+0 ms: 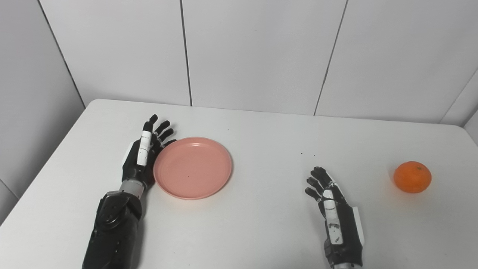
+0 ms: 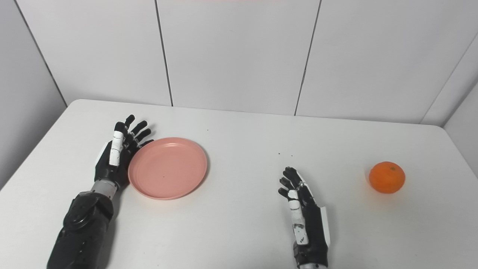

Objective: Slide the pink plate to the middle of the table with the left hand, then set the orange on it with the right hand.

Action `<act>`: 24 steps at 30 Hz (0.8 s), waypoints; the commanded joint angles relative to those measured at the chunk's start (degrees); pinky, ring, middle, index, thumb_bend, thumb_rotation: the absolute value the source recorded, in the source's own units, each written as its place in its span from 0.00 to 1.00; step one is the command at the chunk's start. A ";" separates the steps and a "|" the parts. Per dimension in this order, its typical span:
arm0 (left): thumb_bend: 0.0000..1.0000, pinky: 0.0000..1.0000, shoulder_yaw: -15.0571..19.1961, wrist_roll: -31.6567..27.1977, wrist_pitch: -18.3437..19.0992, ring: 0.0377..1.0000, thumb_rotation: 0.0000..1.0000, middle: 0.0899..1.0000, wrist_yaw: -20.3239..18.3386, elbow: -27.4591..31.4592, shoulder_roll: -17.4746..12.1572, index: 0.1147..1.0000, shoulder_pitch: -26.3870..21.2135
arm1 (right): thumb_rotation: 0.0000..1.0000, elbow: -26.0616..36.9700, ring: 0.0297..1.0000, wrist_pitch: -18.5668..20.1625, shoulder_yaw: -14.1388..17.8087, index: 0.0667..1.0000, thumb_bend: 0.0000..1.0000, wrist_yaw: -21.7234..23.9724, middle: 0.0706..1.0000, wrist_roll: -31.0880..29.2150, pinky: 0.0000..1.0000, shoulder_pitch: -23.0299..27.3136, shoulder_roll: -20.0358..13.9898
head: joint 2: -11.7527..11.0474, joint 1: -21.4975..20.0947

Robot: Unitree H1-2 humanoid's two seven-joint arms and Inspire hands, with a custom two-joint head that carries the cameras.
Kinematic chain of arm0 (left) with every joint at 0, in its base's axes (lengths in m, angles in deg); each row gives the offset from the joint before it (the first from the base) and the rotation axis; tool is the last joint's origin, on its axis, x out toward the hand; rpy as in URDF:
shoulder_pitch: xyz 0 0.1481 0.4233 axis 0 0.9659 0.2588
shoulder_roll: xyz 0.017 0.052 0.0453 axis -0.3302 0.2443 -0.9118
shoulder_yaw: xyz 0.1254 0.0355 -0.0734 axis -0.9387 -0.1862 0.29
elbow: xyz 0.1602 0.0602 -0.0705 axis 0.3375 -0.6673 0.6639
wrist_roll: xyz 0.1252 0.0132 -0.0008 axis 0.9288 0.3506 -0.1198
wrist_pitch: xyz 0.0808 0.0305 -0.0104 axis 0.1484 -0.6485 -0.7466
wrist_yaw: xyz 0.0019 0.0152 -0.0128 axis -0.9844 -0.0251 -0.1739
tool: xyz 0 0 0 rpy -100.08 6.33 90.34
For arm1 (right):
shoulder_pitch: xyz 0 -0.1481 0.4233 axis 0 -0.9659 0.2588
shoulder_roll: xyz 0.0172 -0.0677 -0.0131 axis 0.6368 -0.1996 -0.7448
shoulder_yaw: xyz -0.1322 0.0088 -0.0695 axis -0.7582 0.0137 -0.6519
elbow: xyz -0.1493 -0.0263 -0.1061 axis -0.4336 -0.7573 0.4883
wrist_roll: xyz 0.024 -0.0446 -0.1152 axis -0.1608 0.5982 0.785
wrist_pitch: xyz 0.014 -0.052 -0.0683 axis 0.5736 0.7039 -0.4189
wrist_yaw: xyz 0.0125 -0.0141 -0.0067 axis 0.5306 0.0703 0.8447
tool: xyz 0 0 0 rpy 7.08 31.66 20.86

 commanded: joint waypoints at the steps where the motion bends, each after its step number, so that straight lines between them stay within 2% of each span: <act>1: 0.91 0.78 -0.54 -0.12 2.88 0.90 0.85 0.92 0.01 -0.33 0.56 1.00 1.13 | 0.89 -1.46 0.84 1.02 -0.37 0.81 0.83 -0.34 0.85 0.12 0.80 -0.28 0.69 | -0.03 -0.11; 10: 0.91 0.80 -1.08 -0.51 2.66 0.91 0.85 0.92 -0.59 0.35 1.86 1.00 1.58 | 0.89 -1.78 0.83 0.97 -1.03 0.80 0.81 -0.56 0.84 0.52 0.79 0.43 1.45 | 0.88 -1.96; 24: 0.90 0.74 -4.49 1.01 2.81 0.88 0.86 0.92 -0.30 1.25 4.40 1.00 1.68 | 0.88 -1.53 0.84 1.55 -1.41 0.82 0.82 -1.10 0.85 0.91 0.80 1.08 2.31 | 1.52 -2.78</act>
